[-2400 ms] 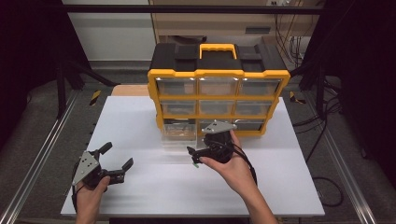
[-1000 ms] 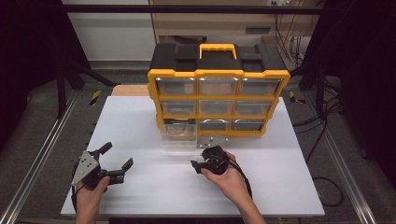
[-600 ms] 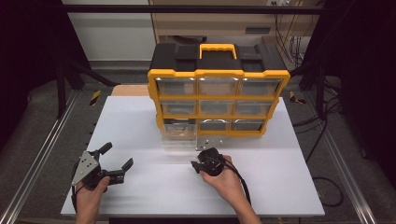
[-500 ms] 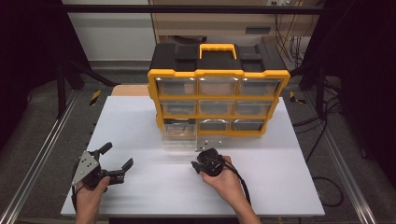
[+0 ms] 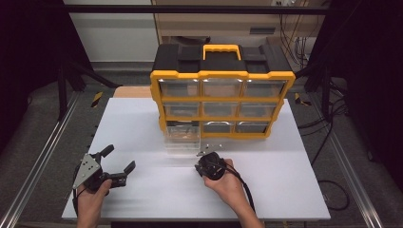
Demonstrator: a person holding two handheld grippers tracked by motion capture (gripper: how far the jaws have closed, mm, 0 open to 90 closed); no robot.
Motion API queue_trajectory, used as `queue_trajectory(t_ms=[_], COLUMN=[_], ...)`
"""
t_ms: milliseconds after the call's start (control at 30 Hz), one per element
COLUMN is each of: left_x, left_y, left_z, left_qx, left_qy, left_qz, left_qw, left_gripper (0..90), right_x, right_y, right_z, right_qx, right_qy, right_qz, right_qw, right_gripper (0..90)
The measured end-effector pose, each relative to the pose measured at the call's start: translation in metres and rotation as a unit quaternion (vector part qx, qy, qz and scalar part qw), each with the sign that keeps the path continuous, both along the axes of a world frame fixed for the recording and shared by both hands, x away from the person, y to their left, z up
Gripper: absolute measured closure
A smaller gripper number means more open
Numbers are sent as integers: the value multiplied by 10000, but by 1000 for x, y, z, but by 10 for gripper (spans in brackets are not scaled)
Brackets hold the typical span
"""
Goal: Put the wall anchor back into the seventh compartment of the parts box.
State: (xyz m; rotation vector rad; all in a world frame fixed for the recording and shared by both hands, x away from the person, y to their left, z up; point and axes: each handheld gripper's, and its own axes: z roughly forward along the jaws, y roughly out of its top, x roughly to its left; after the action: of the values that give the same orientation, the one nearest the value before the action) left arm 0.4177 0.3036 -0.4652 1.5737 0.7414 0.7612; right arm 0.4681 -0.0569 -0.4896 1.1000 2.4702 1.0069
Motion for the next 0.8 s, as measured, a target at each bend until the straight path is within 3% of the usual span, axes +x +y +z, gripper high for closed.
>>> queue_trajectory(t_ms=[500,800], left_x=[0,0], left_y=[0,1], left_z=[0,0], left_qx=[3,-22], left_qy=[-5,-7], left_qz=[1,8], left_qw=[10000,10000], left_gripper=[6,6], right_x=[-1,-8], right_y=[2,-11], right_z=[-3,5], right_qx=[-115,263], right_qy=[-107,-235], right_qz=[41,-45], right_qw=[9999,9994], right_gripper=[843,843])
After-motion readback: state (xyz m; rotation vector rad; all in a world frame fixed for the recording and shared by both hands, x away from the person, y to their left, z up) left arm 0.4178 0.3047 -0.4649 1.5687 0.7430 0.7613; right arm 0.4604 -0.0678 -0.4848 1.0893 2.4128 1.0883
